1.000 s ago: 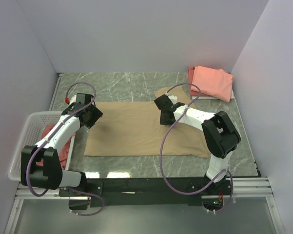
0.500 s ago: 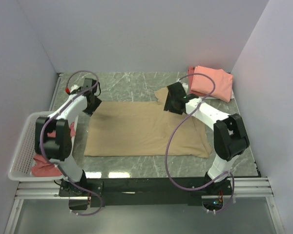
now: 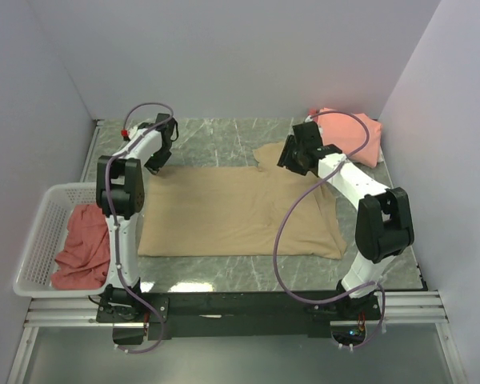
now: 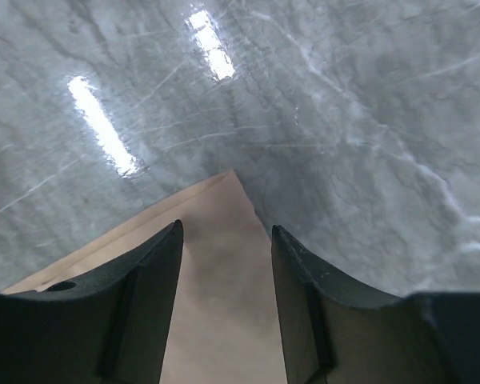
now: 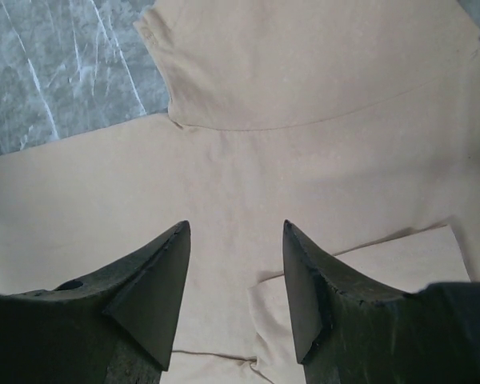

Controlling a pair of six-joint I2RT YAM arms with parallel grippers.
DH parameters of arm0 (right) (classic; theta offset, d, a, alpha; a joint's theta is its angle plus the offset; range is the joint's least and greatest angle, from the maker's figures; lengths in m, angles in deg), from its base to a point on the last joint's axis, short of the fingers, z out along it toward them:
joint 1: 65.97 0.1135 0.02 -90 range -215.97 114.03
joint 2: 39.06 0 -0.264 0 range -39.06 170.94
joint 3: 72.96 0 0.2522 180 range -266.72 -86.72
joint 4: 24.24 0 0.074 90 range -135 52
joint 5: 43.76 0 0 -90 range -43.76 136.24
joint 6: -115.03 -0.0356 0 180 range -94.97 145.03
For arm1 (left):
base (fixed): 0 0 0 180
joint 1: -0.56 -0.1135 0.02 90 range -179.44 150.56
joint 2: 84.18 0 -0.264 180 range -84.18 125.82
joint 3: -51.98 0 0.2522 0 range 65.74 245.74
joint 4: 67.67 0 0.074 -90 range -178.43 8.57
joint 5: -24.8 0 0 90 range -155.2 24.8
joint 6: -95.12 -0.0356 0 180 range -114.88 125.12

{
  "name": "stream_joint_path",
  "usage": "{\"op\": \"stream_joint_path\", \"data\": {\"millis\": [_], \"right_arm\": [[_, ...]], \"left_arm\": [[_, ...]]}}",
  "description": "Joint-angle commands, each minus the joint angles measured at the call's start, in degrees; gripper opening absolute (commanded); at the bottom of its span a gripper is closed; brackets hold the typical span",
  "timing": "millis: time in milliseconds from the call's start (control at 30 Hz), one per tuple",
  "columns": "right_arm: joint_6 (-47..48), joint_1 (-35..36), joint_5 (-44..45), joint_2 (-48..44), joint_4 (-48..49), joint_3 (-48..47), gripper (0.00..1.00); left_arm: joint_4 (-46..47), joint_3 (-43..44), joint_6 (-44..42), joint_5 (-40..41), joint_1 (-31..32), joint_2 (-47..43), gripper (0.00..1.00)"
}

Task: Fold and stack the t-shirts
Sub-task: Fold the tshirt

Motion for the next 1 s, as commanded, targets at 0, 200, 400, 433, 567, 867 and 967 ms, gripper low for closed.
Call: {"op": "stream_joint_path", "data": {"millis": [0,200,400,433,567,867,967], "right_arm": [[1.15,-1.17,-1.77,-1.58,2.39,-2.21,0.57],[1.24,-1.87,-3.09,-0.87,3.18,-0.63,0.56],[1.42,-2.75,-3.44,0.09,3.54,-0.72,0.56],[1.51,-2.84,-3.44,0.18,3.62,-1.07,0.56],[1.51,-3.28,-4.85,0.89,3.62,-1.42,0.56],[2.91,-5.64,-5.99,4.74,3.98,-3.61,0.56],[4.84,-7.31,-6.43,8.17,3.19,-6.42,0.56]], "left_arm": [[-4.78,5.86,1.35,1.98,-0.23,1.94,0.53],[-4.78,7.18,1.52,1.81,-0.23,3.78,0.5],[-4.87,7.19,2.05,1.72,-0.23,5.02,0.49],[-4.96,7.18,2.05,1.8,-0.23,5.11,0.48],[-4.78,7.36,1.79,1.37,-0.23,6.07,0.45],[-2.51,3.94,1.26,0.05,-0.23,4.59,0.07],[0.22,1.47,0.03,-0.74,-0.23,2.65,0.01]]}}
